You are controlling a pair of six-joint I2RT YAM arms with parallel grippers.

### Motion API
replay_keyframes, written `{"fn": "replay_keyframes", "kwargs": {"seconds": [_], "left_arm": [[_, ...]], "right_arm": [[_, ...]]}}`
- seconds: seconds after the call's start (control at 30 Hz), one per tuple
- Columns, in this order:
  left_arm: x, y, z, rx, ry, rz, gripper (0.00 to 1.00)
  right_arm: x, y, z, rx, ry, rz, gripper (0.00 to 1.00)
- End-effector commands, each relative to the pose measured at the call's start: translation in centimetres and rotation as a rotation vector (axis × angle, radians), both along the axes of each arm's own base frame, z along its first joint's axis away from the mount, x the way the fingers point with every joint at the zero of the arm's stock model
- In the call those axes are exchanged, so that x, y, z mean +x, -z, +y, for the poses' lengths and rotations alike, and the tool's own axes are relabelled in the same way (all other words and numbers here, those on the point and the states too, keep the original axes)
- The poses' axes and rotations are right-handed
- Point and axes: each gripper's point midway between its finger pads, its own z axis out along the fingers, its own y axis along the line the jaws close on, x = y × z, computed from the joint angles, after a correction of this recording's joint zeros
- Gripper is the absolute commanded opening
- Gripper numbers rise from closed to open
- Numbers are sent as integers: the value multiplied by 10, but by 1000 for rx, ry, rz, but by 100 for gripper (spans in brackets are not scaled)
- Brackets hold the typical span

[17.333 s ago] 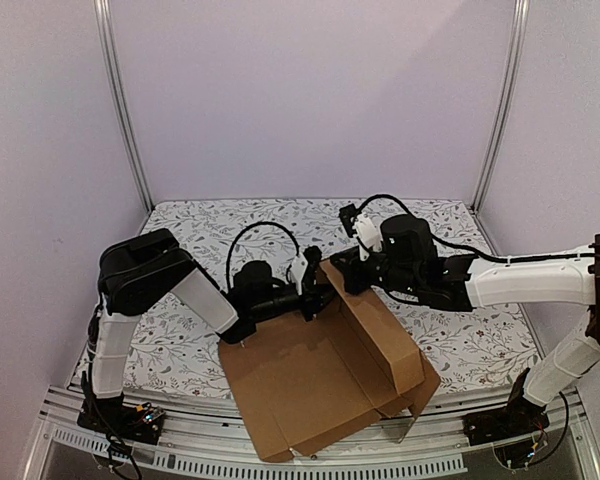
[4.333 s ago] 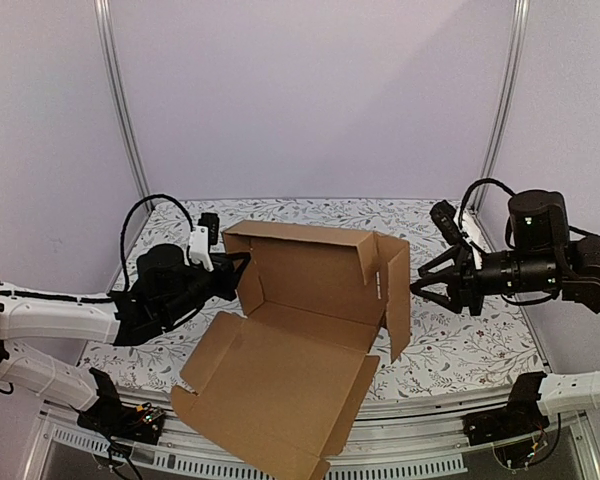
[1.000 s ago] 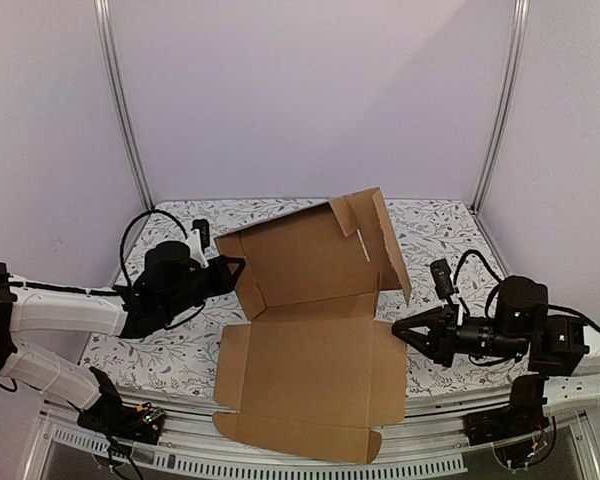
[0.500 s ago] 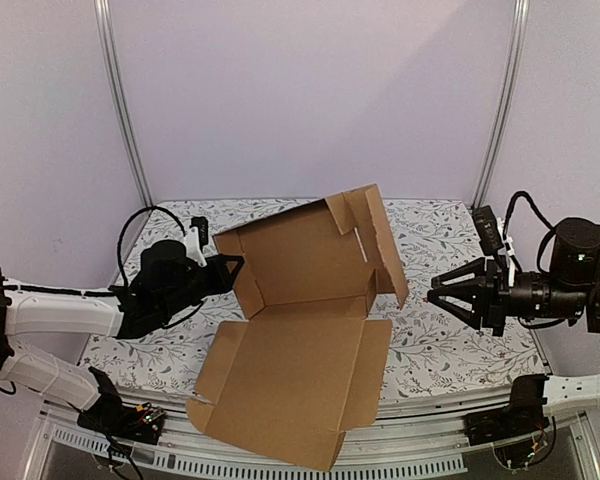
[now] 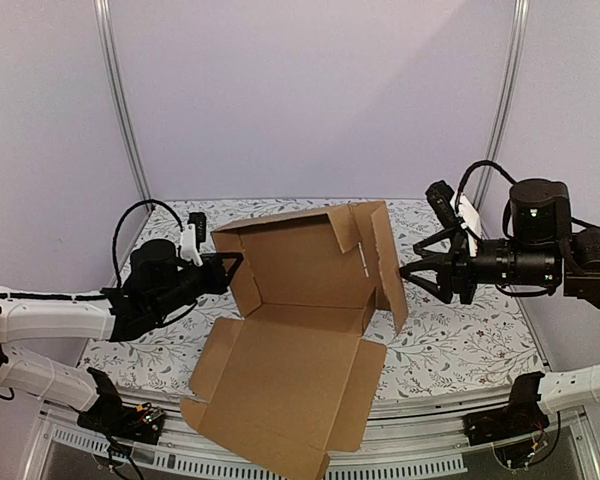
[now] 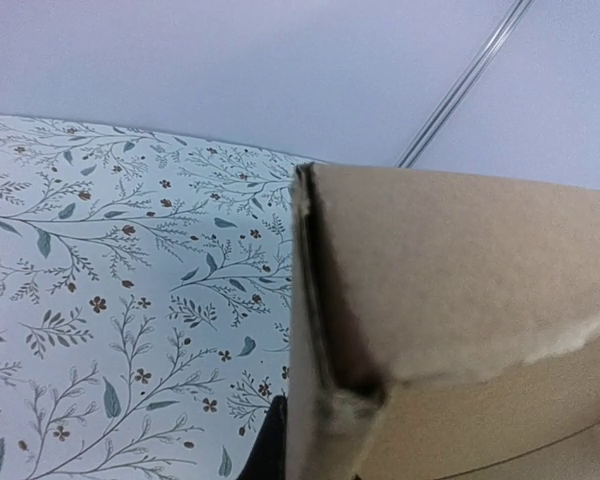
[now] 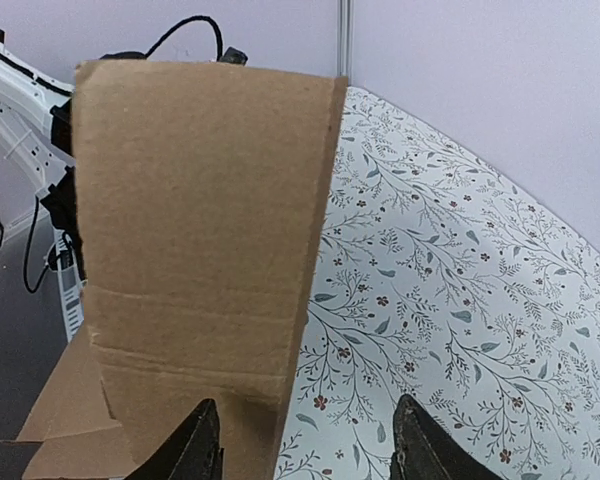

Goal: Fold the paper box

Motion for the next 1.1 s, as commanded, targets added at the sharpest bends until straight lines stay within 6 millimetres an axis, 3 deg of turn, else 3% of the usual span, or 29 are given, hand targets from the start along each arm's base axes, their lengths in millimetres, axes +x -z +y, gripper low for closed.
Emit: {"fn": "replay_keyframes", "kwargs": {"seconds": [0.0, 0.17, 0.43, 1.07], "left_arm": [[-8, -7, -4, -13, 58, -42, 0], [-11, -7, -4, -19, 69, -41, 0], [-8, -6, -1, -15, 41, -31, 0], [7, 12, 21, 127, -146, 63, 0]], "right_arm": [[-9, 3, 18, -1, -159, 25, 59], [-16, 8, 37, 27, -262, 65, 64], [-13, 19, 56, 45, -293, 123, 61], [49, 67, 85, -126, 54, 78, 55]]}}
